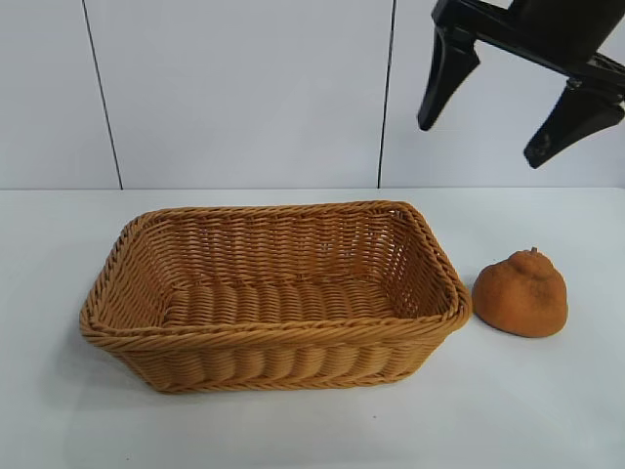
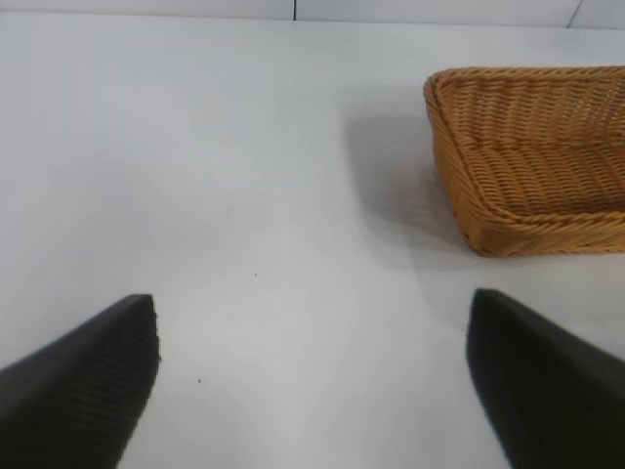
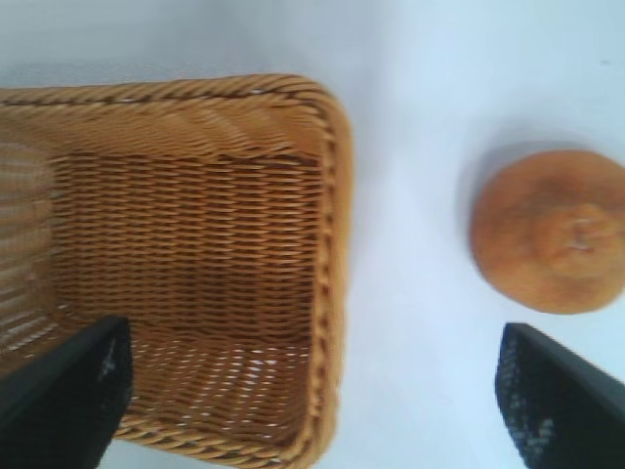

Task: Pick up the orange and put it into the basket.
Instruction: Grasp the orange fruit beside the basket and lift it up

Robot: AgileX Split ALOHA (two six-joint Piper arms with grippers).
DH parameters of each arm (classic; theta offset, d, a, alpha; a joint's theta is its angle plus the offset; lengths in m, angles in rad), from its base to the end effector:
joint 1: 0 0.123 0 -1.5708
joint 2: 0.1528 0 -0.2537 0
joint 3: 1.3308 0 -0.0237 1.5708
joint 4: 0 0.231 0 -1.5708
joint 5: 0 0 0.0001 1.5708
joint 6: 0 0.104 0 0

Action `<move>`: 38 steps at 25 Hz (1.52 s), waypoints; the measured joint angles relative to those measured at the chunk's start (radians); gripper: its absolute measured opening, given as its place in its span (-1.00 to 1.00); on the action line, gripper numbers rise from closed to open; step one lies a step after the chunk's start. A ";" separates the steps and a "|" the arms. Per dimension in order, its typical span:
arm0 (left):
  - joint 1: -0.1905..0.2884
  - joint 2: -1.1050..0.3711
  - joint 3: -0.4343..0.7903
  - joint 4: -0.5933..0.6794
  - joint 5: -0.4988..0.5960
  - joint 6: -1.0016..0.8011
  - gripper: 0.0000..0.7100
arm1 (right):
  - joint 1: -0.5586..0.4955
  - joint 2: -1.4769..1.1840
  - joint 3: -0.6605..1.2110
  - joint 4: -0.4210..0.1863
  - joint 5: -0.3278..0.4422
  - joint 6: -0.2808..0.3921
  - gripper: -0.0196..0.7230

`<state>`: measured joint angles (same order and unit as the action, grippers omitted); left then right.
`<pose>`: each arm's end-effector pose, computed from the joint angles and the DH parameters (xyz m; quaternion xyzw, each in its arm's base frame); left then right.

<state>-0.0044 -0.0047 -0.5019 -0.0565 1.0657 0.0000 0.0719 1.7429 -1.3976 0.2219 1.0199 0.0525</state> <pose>0.0198 -0.0052 0.2621 0.0031 0.8525 -0.0294 0.5219 0.3386 0.0439 0.2299 0.0340 0.9836 0.1106 0.1384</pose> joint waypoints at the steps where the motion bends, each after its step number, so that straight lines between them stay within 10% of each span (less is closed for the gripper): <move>1: 0.000 0.000 0.000 0.000 0.000 0.000 0.73 | -0.009 0.012 0.000 0.013 0.002 -0.011 0.92; 21: 0.000 0.000 0.000 0.000 0.000 0.000 0.73 | -0.012 0.362 0.000 0.038 -0.093 -0.017 0.88; 30: 0.000 0.000 0.000 0.000 0.000 0.000 0.73 | -0.012 0.363 0.000 0.009 -0.085 0.004 -0.76; 38: 0.000 0.000 0.000 0.000 -0.001 -0.005 0.73 | -0.012 0.278 0.000 0.003 -0.055 -0.040 -0.85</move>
<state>-0.0044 -0.0047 -0.5019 -0.0565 1.0647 -0.0054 0.0602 2.0204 -1.3978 0.2248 0.9646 0.0122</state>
